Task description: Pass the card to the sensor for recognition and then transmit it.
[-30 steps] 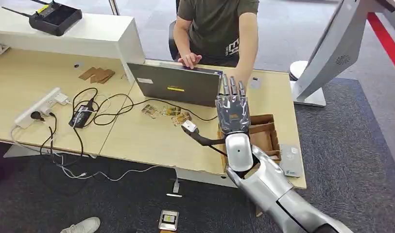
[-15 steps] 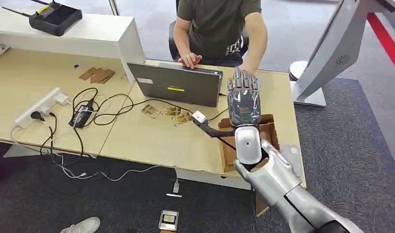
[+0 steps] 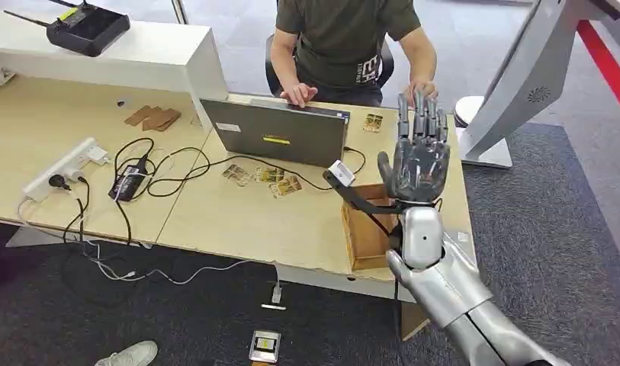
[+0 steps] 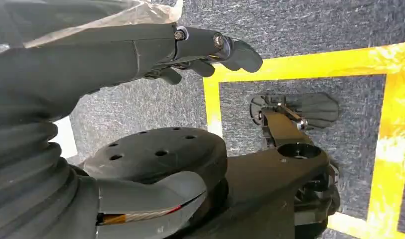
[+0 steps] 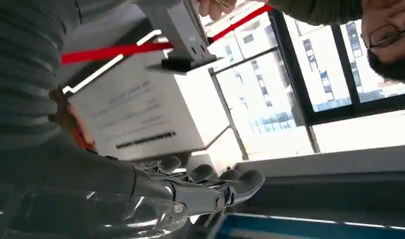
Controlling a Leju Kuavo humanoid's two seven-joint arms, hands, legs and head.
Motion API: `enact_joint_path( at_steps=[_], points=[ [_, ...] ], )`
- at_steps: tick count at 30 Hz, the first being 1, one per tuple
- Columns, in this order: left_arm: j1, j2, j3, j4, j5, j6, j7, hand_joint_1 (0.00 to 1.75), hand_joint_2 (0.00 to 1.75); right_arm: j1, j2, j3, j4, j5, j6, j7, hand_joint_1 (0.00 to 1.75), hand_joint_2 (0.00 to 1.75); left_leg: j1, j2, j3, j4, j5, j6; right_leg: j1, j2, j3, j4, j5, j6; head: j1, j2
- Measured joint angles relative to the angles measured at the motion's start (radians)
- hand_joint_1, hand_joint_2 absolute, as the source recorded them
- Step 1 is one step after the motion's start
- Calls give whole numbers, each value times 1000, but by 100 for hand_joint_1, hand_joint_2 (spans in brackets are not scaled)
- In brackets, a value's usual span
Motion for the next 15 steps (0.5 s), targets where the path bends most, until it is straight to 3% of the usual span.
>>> enact_joint_path(
  at_steps=[3, 7, 9, 11, 15],
  points=[
    [6, 0, 6, 4, 0, 0, -3, 0, 175, 62, -2, -105, -68, -31, -3, -35, 0, 175, -1, 1, -1, 0, 0, 0, -1, 1, -2, 0, 0, 0, -1, 0],
    [7, -2, 14, 8, 0, 0, -3, 0, 175, 112, -8, -192, -153, -33, -3, -42, 0, 175, -1, 1, 0, 0, 0, 0, 0, 1, -1, 0, 0, 0, 0, 0],
    [8, -2, 14, 10, 0, 0, -3, 0, 175, 135, -8, -231, -182, -49, -3, -78, 0, 175, -1, 2, 0, 0, 0, 0, -1, 1, -1, 0, 0, 0, -1, 0],
    [9, -2, 16, 12, 0, 2, -3, 0, 175, 173, 0, -308, -239, -114, -3, -228, 0, 175, -1, 2, 0, 0, 0, 0, -1, 1, -1, 0, 1, 0, -1, 0],
    [13, -2, 22, 14, 0, 1, -3, 0, 175, 239, 70, -508, -310, -319, -3, -604, 0, 175, -1, 1, 0, 0, 0, 0, 0, 1, -1, 0, 0, 0, -1, 0]
  ],
)
